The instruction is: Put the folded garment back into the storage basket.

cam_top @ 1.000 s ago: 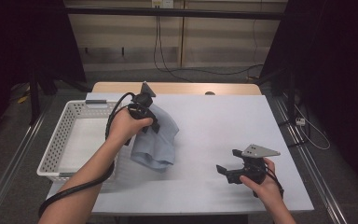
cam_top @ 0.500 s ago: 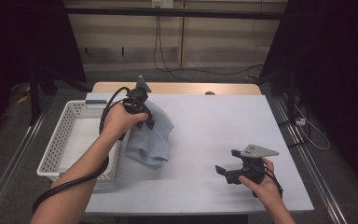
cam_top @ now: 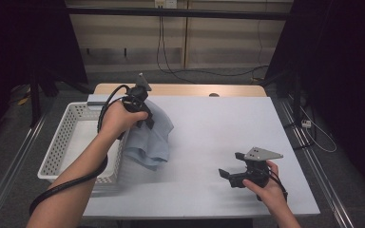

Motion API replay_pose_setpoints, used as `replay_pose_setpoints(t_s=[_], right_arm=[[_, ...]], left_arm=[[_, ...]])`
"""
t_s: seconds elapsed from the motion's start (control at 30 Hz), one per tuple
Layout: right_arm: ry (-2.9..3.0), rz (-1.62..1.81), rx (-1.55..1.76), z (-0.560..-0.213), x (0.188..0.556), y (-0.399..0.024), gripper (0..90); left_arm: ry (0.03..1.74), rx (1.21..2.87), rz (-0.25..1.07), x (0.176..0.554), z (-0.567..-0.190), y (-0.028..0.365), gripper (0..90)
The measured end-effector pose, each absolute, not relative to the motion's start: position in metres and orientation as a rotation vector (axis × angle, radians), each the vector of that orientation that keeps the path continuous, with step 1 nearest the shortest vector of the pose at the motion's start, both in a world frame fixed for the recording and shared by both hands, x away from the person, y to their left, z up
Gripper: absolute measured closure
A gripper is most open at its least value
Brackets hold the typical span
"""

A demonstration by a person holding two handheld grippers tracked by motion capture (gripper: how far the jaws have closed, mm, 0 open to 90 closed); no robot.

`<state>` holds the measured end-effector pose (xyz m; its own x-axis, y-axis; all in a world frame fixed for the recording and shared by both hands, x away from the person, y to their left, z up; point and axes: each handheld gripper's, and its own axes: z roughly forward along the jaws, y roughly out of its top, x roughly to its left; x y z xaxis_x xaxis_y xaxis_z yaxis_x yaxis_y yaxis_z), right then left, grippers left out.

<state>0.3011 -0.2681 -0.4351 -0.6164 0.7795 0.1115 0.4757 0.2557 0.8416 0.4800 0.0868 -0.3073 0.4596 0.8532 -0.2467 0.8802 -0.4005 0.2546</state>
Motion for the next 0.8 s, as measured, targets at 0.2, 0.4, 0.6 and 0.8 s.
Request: replay_pose_setpoints(t_s=[0.2,0.4,0.6,0.8], right_arm=[[2.205,1.298,1.152,-0.435,0.301,-0.268,7.3],[2.205,1.296,1.154,-0.435,0.301,-0.268,7.2],[2.208,1.295,1.145,-0.435,0.301,-0.268,6.3],[2.206,1.293,1.150,-0.435,0.301,-0.270,6.1]], left_arm=[[1.470,2.375,-0.103,0.481,-0.301,0.089,73.4],[1.463,2.385,-0.103,0.482,-0.294,0.091,73.4],[1.453,2.400,-0.096,0.483,-0.288,0.091,73.4],[1.454,2.409,-0.096,0.483,-0.285,0.089,73.4]])
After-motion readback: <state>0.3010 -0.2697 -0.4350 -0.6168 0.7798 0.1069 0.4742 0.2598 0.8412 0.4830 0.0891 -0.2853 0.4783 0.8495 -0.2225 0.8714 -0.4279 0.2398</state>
